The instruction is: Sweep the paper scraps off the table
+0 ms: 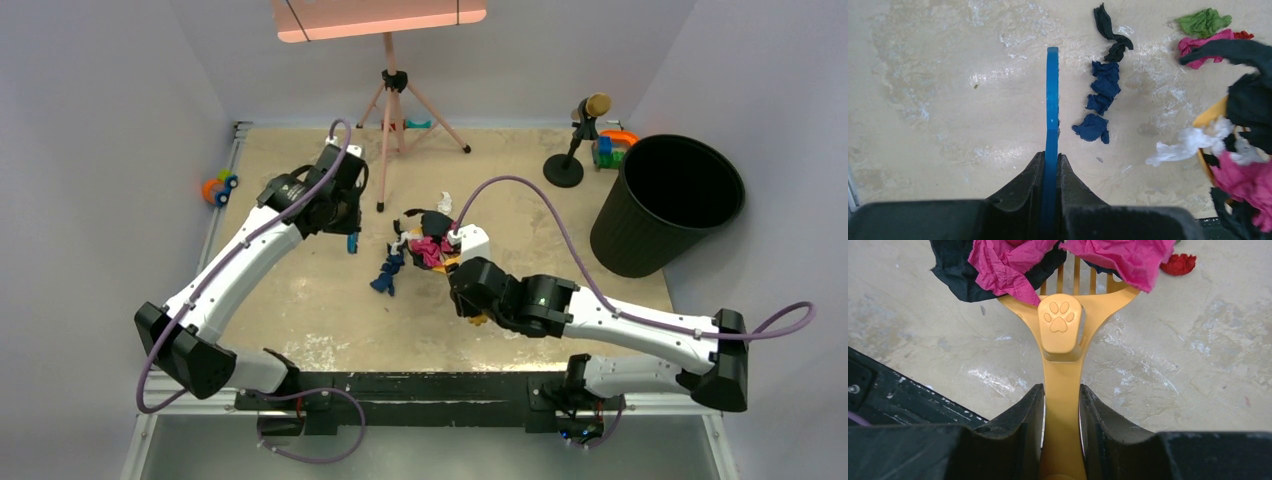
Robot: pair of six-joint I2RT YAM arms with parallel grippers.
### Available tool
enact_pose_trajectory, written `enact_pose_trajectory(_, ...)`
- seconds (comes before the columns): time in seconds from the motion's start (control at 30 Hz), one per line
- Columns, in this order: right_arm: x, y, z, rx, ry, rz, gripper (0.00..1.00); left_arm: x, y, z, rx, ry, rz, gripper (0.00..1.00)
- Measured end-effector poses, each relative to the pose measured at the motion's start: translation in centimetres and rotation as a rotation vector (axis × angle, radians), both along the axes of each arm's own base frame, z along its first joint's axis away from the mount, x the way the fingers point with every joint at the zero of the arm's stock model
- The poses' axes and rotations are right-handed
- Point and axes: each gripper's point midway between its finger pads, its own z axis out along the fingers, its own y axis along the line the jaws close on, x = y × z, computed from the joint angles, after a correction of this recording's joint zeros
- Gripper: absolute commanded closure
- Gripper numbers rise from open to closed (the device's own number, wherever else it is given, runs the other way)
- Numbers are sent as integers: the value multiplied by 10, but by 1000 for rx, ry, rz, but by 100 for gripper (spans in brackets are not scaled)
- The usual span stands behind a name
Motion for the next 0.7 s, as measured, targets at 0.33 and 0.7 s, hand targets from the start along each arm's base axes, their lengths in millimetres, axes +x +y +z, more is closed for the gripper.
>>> enact_pose_trajectory(0.33, 31, -38, 69, 54, -43, -154, 100, -13, -10, -32, -64, 59, -24, 100)
enact_pose_trajectory(0.7, 79, -124, 144, 76, -133, -466, 100, -25, -28, -49, -155, 84, -85, 100)
